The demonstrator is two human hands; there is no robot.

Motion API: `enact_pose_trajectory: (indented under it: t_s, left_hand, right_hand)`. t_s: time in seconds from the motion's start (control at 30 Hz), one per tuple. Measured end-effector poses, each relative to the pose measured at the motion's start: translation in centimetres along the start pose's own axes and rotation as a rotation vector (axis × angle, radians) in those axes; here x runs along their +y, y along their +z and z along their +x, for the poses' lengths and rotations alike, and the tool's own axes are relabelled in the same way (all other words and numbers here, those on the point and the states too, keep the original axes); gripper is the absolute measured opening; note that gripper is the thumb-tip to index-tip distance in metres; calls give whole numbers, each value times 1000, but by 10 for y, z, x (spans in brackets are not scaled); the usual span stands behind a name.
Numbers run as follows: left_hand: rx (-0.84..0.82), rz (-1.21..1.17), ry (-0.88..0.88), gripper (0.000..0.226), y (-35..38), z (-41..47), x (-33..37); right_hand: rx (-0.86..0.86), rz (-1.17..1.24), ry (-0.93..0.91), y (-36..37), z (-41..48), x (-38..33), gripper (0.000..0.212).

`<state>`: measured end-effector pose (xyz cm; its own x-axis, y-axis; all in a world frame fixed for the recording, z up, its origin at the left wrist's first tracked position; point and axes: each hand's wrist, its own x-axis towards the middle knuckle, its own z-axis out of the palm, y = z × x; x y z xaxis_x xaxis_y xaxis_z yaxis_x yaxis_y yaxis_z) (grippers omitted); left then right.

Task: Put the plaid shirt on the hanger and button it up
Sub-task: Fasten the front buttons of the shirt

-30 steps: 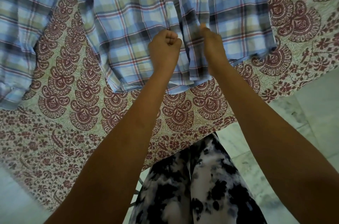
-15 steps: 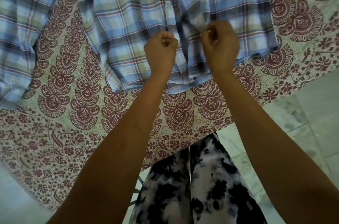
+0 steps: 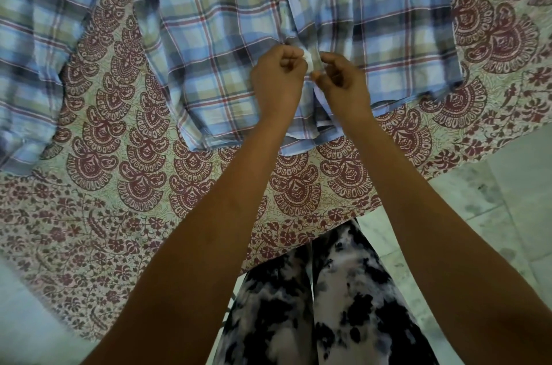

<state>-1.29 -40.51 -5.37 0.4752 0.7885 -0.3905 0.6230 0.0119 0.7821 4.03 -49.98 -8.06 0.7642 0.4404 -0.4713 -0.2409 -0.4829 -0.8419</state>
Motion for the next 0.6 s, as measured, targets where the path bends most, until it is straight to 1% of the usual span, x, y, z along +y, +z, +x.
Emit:
enact_pose_trajectory:
  t_s: [0.1, 0.23, 0.3, 0.43, 0.53, 0.6]
  left_hand:
    - [-26, -19, -29, 9, -2, 5, -3]
    - [-24, 37, -35, 9, -6, 9, -5]
    - [-12, 52, -27, 9, -7, 9, -5]
    - [-6, 155, -1, 9, -9, 10, -7]
    - [-20, 319, 36, 9, -10, 12, -9]
    - [-34, 356, 38, 8, -10, 14, -7]
  right_hand:
    - [28, 114, 50, 3, -1, -2, 16]
    - [41, 192, 89, 4, 1, -2, 14]
    - [16, 118, 62, 6, 1, -3, 14]
    - [-43, -3, -6, 7, 0, -7, 16]
    - [-21, -23, -14, 8, -1, -9, 15]
    - [14, -97, -17, 10, -2, -8, 17]
